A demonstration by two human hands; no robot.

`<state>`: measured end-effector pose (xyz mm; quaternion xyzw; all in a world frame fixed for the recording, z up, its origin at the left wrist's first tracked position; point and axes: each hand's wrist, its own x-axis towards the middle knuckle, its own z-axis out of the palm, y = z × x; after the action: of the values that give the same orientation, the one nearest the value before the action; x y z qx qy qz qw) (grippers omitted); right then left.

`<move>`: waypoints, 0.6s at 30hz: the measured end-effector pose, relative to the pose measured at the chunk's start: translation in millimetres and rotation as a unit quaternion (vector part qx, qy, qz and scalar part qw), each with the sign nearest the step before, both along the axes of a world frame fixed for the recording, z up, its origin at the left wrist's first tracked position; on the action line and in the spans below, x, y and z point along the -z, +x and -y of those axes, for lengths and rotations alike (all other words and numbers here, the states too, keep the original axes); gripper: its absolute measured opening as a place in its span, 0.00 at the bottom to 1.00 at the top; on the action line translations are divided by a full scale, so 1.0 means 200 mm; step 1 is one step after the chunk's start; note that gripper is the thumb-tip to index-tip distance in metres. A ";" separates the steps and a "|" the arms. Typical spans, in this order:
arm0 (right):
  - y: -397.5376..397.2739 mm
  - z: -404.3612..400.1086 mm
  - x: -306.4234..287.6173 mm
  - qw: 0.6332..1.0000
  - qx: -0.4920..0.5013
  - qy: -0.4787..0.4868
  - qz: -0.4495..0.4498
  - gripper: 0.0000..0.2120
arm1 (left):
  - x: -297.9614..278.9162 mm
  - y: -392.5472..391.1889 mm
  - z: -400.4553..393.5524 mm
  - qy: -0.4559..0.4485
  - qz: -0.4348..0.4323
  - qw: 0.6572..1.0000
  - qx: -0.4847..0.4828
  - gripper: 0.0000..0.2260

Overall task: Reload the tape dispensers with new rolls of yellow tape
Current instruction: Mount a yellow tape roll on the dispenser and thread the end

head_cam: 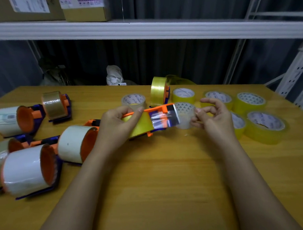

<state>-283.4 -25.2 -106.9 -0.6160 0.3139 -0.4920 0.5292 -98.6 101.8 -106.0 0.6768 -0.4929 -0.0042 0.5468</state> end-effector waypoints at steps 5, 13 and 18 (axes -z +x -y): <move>-0.01 -0.01 -0.02 0.999 -0.031 0.011 0.020 0.11 | 0.00 0.04 -0.01 -0.035 -0.011 0.999 -0.035 0.15; 0.00 0.01 -0.02 0.996 -0.032 0.067 0.043 0.17 | -0.02 0.03 -0.01 -0.059 -0.018 0.998 -0.019 0.14; -0.01 0.01 -0.03 0.996 -0.024 0.056 0.062 0.21 | -0.01 0.03 -0.04 -0.049 0.026 0.998 0.022 0.16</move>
<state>-285.9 -27.3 -100.2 -0.5610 0.2931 -0.4977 0.5931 -92.2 108.8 -103.1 0.6383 -0.5212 0.0257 0.5659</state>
